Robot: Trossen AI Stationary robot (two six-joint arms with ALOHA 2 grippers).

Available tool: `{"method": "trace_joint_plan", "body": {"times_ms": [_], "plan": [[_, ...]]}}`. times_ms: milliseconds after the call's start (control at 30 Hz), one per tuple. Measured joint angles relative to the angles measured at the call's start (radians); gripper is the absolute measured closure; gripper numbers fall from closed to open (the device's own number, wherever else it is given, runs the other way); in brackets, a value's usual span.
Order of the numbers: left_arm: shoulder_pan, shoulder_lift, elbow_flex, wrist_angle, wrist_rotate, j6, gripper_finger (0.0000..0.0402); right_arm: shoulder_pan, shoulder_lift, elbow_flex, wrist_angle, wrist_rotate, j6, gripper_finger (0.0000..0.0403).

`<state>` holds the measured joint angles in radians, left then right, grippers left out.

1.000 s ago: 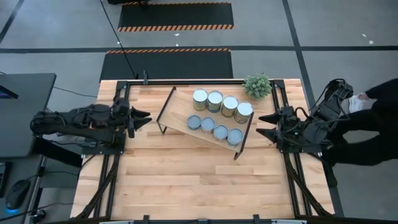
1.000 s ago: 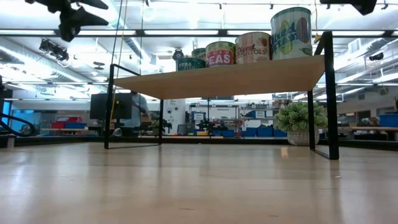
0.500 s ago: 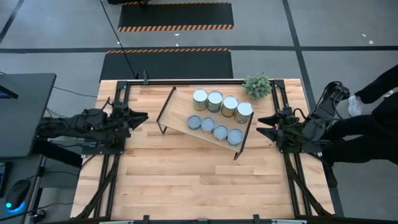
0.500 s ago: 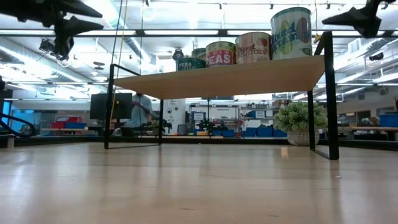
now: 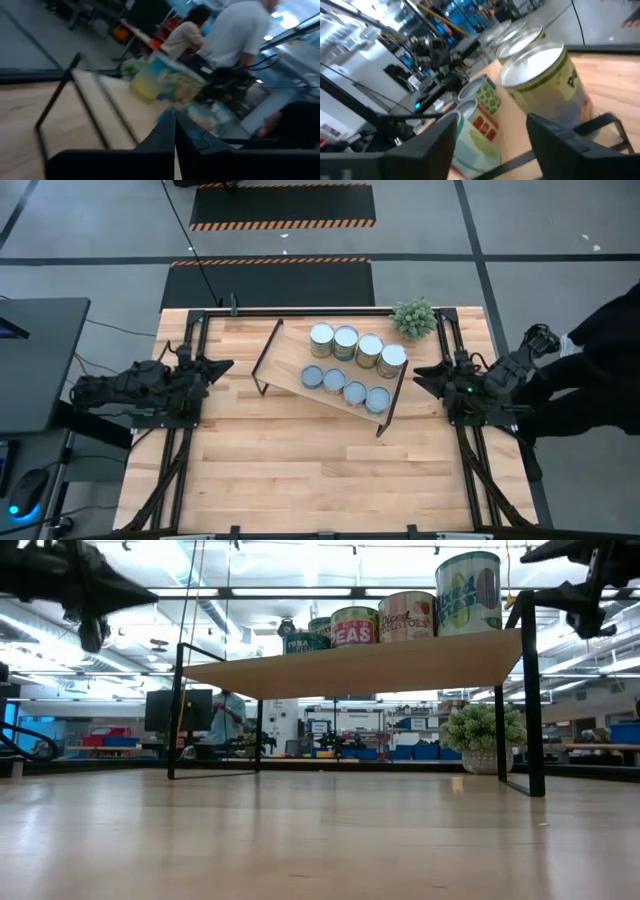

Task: Pick and place cans onto a shelf
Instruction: Return to Home Position

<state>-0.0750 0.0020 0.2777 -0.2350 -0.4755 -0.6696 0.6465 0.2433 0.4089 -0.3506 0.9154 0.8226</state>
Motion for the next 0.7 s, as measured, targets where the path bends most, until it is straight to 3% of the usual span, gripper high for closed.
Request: {"method": "trace_joint_plan", "body": {"times_ms": [200,400,600,700], "plan": [[0.0,0.0,-0.094,0.081,-0.006,-0.038,0.0399,-0.099,-0.12,-0.135,0.188,-0.081,-0.098,0.023],[0.0,0.002,-0.188,0.276,0.03,-0.017,0.04,-0.202,-0.192,-0.276,0.413,-0.196,-0.144,0.0308],[0.0,0.002,-0.269,0.431,0.07,0.025,0.0401,-0.307,-0.214,-0.363,0.569,-0.202,-0.149,0.0378],[0.008,0.003,-0.269,0.424,0.081,0.029,0.0401,-0.377,-0.213,-0.402,0.621,-0.201,-0.124,0.0397]]}}
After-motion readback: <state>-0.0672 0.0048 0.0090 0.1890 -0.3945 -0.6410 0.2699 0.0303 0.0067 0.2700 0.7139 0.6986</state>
